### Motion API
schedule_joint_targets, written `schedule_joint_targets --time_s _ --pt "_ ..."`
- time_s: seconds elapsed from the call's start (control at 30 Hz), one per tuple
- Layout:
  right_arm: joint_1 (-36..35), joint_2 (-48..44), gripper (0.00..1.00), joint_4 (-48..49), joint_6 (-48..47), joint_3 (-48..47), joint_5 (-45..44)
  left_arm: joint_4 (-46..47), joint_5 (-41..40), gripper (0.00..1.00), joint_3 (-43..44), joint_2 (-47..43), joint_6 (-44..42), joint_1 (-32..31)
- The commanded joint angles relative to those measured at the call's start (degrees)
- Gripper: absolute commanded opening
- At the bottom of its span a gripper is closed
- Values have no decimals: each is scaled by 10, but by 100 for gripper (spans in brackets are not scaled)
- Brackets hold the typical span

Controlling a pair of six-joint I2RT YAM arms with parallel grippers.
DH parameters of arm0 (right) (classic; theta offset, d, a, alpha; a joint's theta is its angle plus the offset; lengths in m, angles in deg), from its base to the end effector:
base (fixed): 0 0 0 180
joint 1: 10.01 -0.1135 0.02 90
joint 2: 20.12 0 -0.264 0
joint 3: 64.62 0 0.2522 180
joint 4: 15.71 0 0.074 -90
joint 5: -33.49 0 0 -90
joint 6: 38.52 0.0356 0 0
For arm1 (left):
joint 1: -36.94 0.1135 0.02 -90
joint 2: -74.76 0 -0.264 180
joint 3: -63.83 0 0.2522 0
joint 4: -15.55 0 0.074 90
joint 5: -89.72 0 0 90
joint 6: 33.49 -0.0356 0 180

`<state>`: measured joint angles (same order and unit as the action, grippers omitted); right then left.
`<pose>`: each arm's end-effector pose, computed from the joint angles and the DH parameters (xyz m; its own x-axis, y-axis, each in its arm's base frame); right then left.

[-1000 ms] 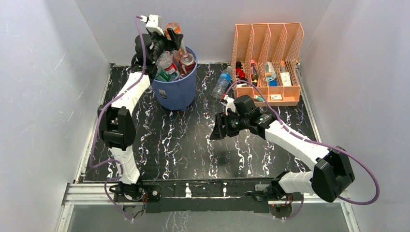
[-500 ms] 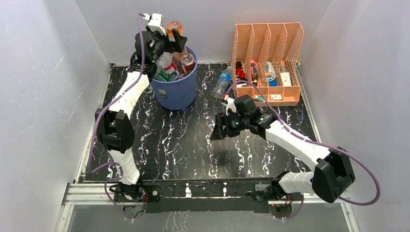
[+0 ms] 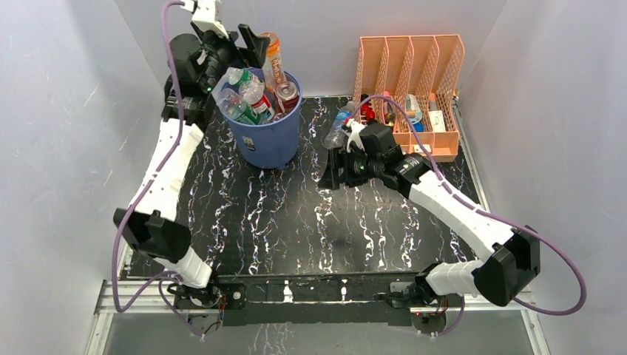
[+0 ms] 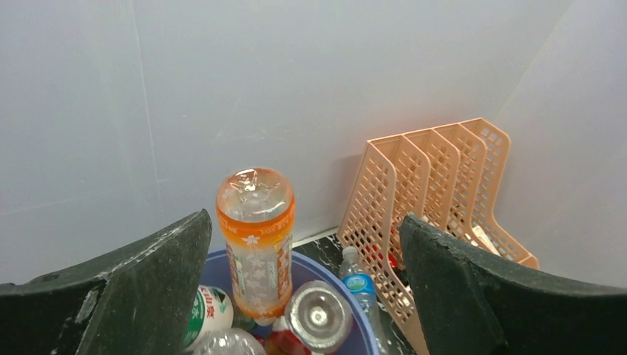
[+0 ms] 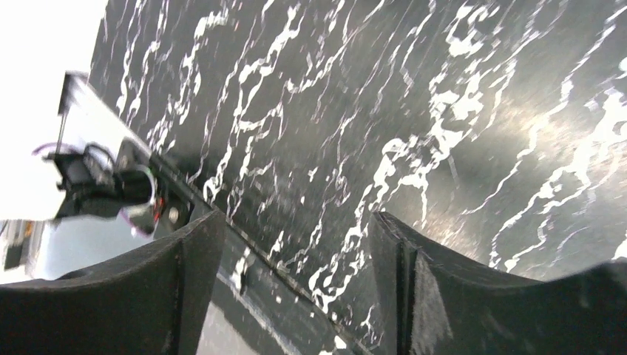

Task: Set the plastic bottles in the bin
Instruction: Place the plastic bottle in the trash bin, then pick up the plastic bottle at the center of the board.

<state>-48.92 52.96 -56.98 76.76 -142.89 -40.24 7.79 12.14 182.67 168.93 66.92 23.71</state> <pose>0.2130 0.1847 0.3252 -0.7471 -0.0762 -0.6603 -0.5088 0.7048 0.4943 0.3608 -0.0927 0.5137 0.2019 -0.2287 -0.9523 0.4680 0.8767 -0.1113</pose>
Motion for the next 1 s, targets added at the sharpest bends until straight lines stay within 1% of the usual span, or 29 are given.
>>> schedule_joint_targets --time_s 0.0,0.1,0.13,0.33,0.4,0.43,0.47,0.5,0.53,0.57,0.6,0.63,0.7,0.73,0.77,0.8,0.83,0.93,0.97 --pt "18 36 85 1 6 -73 -94 -124 6 98 33 -85 18 2" --pt "39 82 97 29 19 -102 -108 -183 22 98 2 -130 38 2" --pt "46 99 98 42 22 -110 -108 -189 30 98 -21 -149 46 2" --pt "80 210 98 88 63 -165 -176 -192 72 98 -199 -278 113 1" --pt "89 258 98 103 72 -186 -189 -200 80 98 -239 -307 122 1" --pt "92 288 94 108 75 -198 -196 -205 83 98 -256 -318 125 1" --pt "94 307 84 110 76 -212 -196 -212 86 98 -267 -327 124 0" --pt "99 336 70 109 80 -234 -196 -220 87 98 -276 -334 121 0" --pt "102 355 52 110 87 -245 -195 -228 85 98 -284 -342 117 0" --pt "103 369 30 118 95 -252 -193 -234 87 98 -290 -351 115 0" --pt "103 380 14 128 99 -257 -194 -239 88 98 -295 -357 111 0" --pt "104 390 2 136 101 -263 -196 -246 86 98 -297 -361 110 0" --pt "104 413 0 135 104 -288 -209 -252 92 98 -305 -367 107 -1" --pt "104 425 3 130 103 -303 -215 -256 92 98 -307 -369 104 0" --pt "104 435 23 121 103 -318 -221 -261 91 98 -309 -370 102 0" --pt "104 444 49 114 102 -331 -233 -263 92 98 -313 -371 100 0" --pt "104 450 66 108 102 -341 -241 -262 94 98 -317 -372 99 -1" --pt "104 459 98 90 103 -362 -278 -248 110 98 -339 -379 106 0" --pt "105 461 98 85 105 -366 -287 -242 116 98 -348 -381 110 -1"
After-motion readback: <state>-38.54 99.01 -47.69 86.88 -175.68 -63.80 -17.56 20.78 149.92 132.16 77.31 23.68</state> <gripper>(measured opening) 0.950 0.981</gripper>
